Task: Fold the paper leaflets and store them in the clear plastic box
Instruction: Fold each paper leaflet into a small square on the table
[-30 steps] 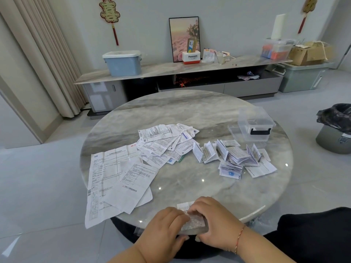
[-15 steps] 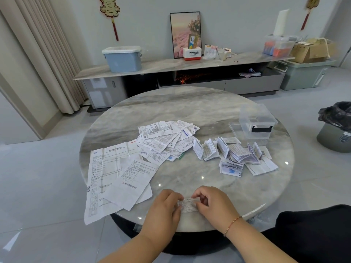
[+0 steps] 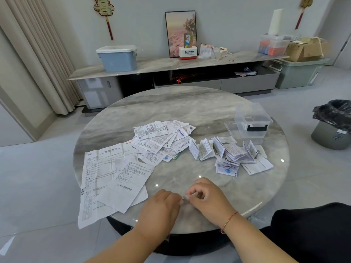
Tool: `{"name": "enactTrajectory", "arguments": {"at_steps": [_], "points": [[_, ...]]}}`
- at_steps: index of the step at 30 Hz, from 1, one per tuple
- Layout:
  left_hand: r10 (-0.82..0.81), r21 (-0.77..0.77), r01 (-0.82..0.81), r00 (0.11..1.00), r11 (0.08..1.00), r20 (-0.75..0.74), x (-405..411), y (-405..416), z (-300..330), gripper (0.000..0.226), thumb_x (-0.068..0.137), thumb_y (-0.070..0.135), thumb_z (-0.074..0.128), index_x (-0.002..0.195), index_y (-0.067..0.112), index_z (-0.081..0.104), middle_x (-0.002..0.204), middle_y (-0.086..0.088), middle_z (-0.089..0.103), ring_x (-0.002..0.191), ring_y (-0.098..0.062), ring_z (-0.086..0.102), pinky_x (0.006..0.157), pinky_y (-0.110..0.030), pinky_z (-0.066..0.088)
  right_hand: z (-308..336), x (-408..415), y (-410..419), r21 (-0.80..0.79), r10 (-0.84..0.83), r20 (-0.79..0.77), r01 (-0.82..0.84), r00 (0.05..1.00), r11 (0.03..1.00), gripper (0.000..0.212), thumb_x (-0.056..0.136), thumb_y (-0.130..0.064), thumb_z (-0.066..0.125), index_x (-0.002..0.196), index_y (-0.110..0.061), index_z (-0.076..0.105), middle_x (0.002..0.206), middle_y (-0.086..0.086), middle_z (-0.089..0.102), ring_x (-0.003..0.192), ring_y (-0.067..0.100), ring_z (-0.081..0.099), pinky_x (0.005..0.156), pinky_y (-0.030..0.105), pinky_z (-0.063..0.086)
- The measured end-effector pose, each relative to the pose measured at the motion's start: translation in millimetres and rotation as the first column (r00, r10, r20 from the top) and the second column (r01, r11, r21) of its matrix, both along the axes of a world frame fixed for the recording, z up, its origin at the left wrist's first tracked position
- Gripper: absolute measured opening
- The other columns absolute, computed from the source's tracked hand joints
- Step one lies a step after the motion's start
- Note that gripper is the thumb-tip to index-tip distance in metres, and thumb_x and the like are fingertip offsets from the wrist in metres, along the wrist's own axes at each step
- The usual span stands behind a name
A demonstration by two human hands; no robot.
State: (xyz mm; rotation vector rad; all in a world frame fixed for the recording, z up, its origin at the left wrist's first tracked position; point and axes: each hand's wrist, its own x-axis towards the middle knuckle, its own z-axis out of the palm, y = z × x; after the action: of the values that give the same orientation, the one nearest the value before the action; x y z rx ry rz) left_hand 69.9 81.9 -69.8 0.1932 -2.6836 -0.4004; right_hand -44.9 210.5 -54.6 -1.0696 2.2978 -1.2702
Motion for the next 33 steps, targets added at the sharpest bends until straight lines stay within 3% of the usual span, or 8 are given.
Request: {"name": "enactTrajectory", "arguments": {"at_steps": [4,8,13,15,19,23,27,33], "points": [[0.136,0.405,-0.15,0.989,0.902,0.063,-10,7,22,0.017,0.089,0.029,0.059,0.073,0.024,0.062,0.062,0.012,0.055,0.065,-0.003,0.049,0.055,-0.015,0.035,7,-3,2,-0.044,-0.041,-0.034,0.039,0.999,0.998,0.014,0.082,-0.017,0.068,0.069,-0.019,0.067,0.071,-0.007,0.059,0.075,0.011,0.054,0.064,0.014,0.04],[0.189,0.538,-0.219,0.976,0.814,0.111,-20,9,32,0.028,0.085,0.024,0.066,0.061,0.027,0.053,0.047,0.012,0.046,0.052,0.0,0.045,0.048,-0.015,0.031,15,-8,5,-0.001,-0.07,0.014,0.07,0.997,0.998,0.027,0.083,-0.019,0.067,0.061,-0.034,0.059,0.066,-0.01,0.062,0.07,0.001,0.057,0.062,0.013,0.042],[0.289,0.668,-0.305,0.947,0.679,0.138,-31,10,38,0.035,0.079,0.032,0.073,0.058,0.013,0.053,0.049,0.003,0.052,0.044,-0.003,0.041,0.044,-0.016,0.03,16,-18,14,0.006,-0.251,0.02,0.251,0.968,0.968,0.025,0.078,-0.018,0.071,0.057,-0.024,0.059,0.055,-0.013,0.057,0.056,0.0,0.054,0.054,0.011,0.038],[0.353,0.637,-0.349,0.927,0.687,0.127,-34,7,42,0.035,0.085,0.036,0.066,0.066,0.009,0.054,0.062,-0.006,0.062,0.049,-0.007,0.044,0.048,-0.022,0.036,14,-35,25,-0.067,-0.541,0.086,0.547,0.836,0.835,0.016,0.081,-0.011,0.064,0.066,-0.015,0.065,0.06,-0.008,0.059,0.061,0.011,0.055,0.058,0.021,0.04],[0.443,0.552,-0.426,0.89,0.717,0.111,-28,-8,50,0.021,0.092,0.032,0.054,0.075,0.02,0.054,0.066,0.0,0.059,0.059,-0.012,0.052,0.053,-0.027,0.039,-3,-83,62,-0.016,-0.891,0.326,0.944,0.316,0.329,0.018,0.082,-0.01,0.056,0.09,-0.01,0.072,0.085,0.011,0.071,0.08,0.033,0.064,0.074,0.034,0.051],[0.551,0.297,-0.551,0.83,0.78,0.092,-18,-30,39,0.007,0.085,0.025,0.06,0.085,0.019,0.059,0.085,0.005,0.062,0.082,-0.018,0.056,0.063,-0.029,0.04,-14,-96,64,0.049,-0.878,0.346,0.929,0.329,0.367,0.019,0.083,-0.01,0.052,0.092,-0.017,0.068,0.071,0.012,0.07,0.07,0.032,0.068,0.075,0.037,0.055],[0.67,-0.006,-0.683,0.714,0.73,0.202,-7,-43,17,0.048,0.078,0.045,0.065,0.109,0.009,0.059,0.112,-0.008,0.059,0.11,-0.03,0.047,0.087,-0.039,0.04,-19,-96,57,0.047,-0.897,0.188,0.909,0.4,0.415,0.019,0.081,-0.012,0.053,0.086,-0.013,0.071,0.068,0.011,0.069,0.07,0.033,0.065,0.072,0.035,0.054],[0.677,-0.088,-0.683,0.684,0.725,0.272,3,-54,11,0.041,0.088,0.052,0.05,0.106,0.015,0.051,0.104,-0.002,0.059,0.096,-0.022,0.053,0.072,-0.031,0.043,-17,-95,58,0.007,-0.908,0.165,0.92,0.386,0.393,0.024,0.085,-0.013,0.056,0.101,-0.003,0.07,0.098,0.018,0.068,0.09,0.037,0.06,0.077,0.032,0.045]]}}
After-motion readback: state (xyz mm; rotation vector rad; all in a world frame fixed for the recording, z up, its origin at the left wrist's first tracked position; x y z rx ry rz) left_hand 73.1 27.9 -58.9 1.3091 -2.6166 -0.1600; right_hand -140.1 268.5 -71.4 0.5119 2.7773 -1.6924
